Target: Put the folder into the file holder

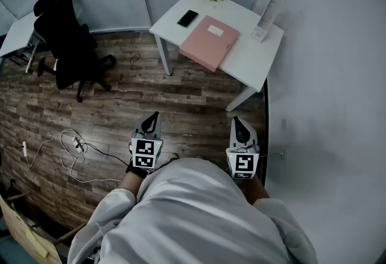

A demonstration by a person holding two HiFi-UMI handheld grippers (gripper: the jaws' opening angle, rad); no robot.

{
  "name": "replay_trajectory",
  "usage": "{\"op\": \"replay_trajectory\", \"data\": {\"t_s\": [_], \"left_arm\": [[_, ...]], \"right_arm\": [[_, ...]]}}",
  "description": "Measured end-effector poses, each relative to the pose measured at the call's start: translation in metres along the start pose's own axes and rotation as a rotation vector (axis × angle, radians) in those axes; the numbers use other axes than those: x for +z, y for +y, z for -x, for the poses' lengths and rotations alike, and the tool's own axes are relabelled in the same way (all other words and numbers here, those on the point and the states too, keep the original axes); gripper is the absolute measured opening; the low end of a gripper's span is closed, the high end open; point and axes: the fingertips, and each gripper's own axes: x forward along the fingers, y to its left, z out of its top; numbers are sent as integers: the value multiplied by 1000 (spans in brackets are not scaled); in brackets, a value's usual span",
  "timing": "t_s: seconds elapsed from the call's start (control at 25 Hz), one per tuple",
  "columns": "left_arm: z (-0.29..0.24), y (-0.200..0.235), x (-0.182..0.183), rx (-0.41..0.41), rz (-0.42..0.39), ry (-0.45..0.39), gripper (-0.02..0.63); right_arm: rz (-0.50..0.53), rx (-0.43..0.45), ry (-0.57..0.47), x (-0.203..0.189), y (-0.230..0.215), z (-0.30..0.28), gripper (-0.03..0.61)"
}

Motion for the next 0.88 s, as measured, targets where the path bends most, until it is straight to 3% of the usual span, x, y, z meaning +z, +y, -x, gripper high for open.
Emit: {"op": "replay_trajectory", "data": {"t_s": [0.6,0.64,0.72,0.8,0.88], "left_arm": [[3,-15,-6,-10,3,4,8],[4,-16,-6,-9,3,8,8],[4,-17,-6,-8,2,16,8],[4,-18,-8,-5,5,23,8],[4,-20,-9,-1,7,22,8]], "right_arm": [[-47,36,-31,-2,-2,13,15],[-55,53,-33,-2,-1,12,84],[-69,72,-35,-1,1,10,336],[-61,56,-49,0,-2,11,393],[-52,40,-65,1,-5,14,400]]}}
